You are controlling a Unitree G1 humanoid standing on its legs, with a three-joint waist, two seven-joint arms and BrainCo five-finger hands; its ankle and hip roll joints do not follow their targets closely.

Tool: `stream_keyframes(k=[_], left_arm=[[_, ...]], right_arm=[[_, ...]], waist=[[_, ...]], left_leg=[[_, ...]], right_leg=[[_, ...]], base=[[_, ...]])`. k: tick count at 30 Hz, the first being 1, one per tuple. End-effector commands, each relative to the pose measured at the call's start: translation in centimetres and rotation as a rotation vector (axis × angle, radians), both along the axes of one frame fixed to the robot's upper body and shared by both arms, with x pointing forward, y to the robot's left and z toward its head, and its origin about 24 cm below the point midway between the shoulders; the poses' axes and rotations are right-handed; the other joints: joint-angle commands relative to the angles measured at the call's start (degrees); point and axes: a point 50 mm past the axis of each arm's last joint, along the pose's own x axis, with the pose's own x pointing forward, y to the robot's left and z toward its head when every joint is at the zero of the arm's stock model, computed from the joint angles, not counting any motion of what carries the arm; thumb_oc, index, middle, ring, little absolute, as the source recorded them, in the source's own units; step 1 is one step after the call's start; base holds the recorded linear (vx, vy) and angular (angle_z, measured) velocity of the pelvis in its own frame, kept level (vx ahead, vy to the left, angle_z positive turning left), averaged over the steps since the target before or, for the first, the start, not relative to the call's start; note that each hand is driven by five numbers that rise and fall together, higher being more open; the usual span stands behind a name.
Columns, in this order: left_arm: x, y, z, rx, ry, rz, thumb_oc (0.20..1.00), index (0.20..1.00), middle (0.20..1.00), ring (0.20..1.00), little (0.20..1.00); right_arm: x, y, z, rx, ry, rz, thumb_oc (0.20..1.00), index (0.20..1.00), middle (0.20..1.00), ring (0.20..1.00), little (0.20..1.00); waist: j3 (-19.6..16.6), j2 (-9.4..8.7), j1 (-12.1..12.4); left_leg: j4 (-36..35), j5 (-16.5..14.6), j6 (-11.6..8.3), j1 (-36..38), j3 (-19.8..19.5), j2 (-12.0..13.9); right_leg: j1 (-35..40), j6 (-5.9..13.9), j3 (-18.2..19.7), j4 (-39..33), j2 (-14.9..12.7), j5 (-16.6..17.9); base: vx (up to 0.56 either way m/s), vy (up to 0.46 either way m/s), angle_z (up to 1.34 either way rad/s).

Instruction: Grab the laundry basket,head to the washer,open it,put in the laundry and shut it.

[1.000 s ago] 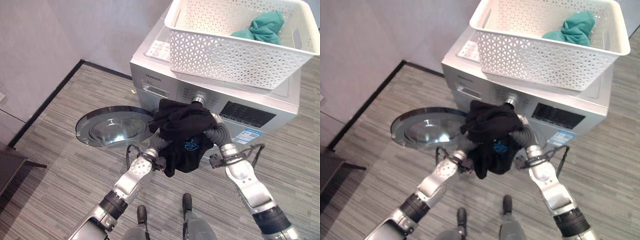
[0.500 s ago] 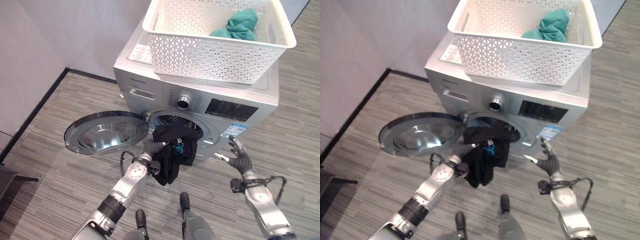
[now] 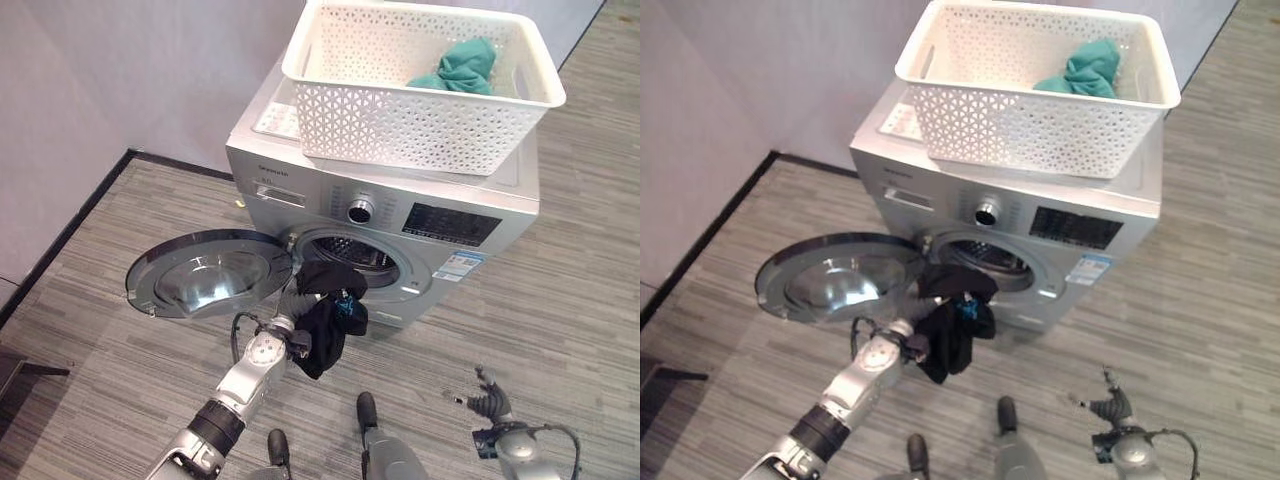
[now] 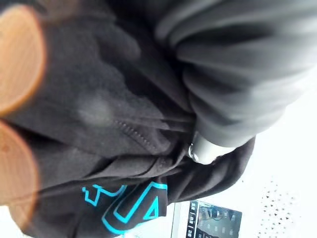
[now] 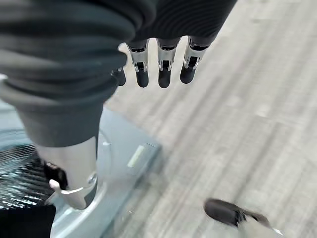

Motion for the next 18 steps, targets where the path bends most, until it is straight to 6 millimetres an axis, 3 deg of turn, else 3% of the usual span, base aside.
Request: stream_keyframes(k=[1, 4, 8, 10, 11, 14, 15, 18], left_arm=[[1.0, -0.6, 1.8, -0.117, -0.082, -0.003, 0.2, 0.2, 0.2, 0.2, 0.2], [0.5, 0.2, 1.2, -0.123, -0.057, 0.015, 0.2, 0.2, 0.2, 0.2, 0.2], [-0.1, 2.0, 0.5, -0.126, -0.037, 0.078, 0.2, 0.2, 0.2, 0.2, 0.2], [-0.3, 2.6, 0.2, -0.124, -0.026, 0.093, 0.2, 0.2, 0.2, 0.2, 0.2], [-1.0, 3.4, -0.6, -0.11, 0.0, 0.112, 0.2, 0.2, 0.2, 0.2, 0.2], [-1.6, 3.8, -1.3, -0.095, 0.025, 0.115, 0.2, 0.2, 0.2, 0.2, 0.2], [-1.8, 3.9, -1.5, -0.089, 0.041, 0.104, 0.2, 0.2, 0.2, 0.2, 0.2], [-2.0, 3.9, -1.8, -0.072, 0.053, 0.096, 0.2, 0.2, 0.2, 0.2, 0.2]], right_arm=[[-0.2, -0.9, -0.1, 0.03, -0.005, -0.057, 1.0, 1.0, 1.0, 1.0, 1.0], [0.0, 0.2, -0.4, 0.08, -0.004, -0.047, 1.0, 1.0, 1.0, 1.0, 1.0], [0.8, 1.2, -0.1, 0.134, -0.031, -0.018, 1.0, 1.0, 1.0, 1.0, 1.0], [1.0, 1.3, 0.1, 0.139, -0.043, -0.013, 1.0, 1.0, 1.0, 1.0, 1.0], [1.4, 1.3, 0.3, 0.148, -0.049, -0.013, 1.0, 1.0, 1.0, 1.0, 1.0], [1.7, 1.3, 0.3, 0.151, -0.052, -0.029, 1.0, 1.0, 1.0, 1.0, 1.0], [1.9, 1.2, 0.4, 0.159, -0.06, -0.051, 1.0, 1.0, 1.0, 1.0, 1.0], [2.1, 1.3, 0.3, 0.168, -0.065, -0.069, 1.0, 1.0, 1.0, 1.0, 1.0]], waist=[[-2.1, 0.5, 0.62], [-1.77, 0.13, 1.2], [-0.83, -0.97, 2.19], [-0.7, -0.93, 2.47], [-0.63, -0.3, 2.9], [-0.82, 0.38, 3.2], [-0.05, 1.02, 2.91], [0.69, 1.63, 2.4]], left_leg=[[0.35, -4.63, 0.97, 0.3, -1.59, -0.21], [0.72, -4.84, 1.66, 1.39, -1.46, -0.62], [10.36, -9.54, 3.26, -2.81, -1.54, -2.21], [11.48, -10.59, 3.83, -3.24, -1.71, -2.65], [13.66, -12.73, 5.54, -3.53, -2.72, -4.51], [14.61, -13.7, 6.8, -3.28, -3.38, -5.8], [15.87, -14.11, 7.72, -2.87, -4.67, -6.6], [16.59, -14.9, 8.41, -2.26, -5.97, -7.35]], right_leg=[[4.25, 2.66, -0.6, 0.5, -1.9, -7.62], [4.8, 2.93, 0.28, 0.67, -2.31, -7.68], [4.06, 3.59, 2.24, 1.74, -4.17, -7.12], [3.71, 3.92, 2.72, 2.26, -4.59, -7.11], [2.09, 4.39, 4.0, 6.24, -6.04, -7.48], [0.53, 4.64, 4.57, 11.06, -6.66, -8.47], [-1.44, 4.18, 5.83, 18.4, -6.07, -9.04], [-4.21, 3.96, 8.56, 23.41, -5.04, -8.95]], base=[[0.03, 0.068, -0.01], [0.0, 0.084, 0.0], [-0.05, 0.095, -0.19], [-0.04, 0.176, -0.14], [-0.04, 0.32, -0.05], [-0.01, 0.198, -0.05], [-0.01, 0.179, -0.01], [0.02, 0.109, 0.15]])
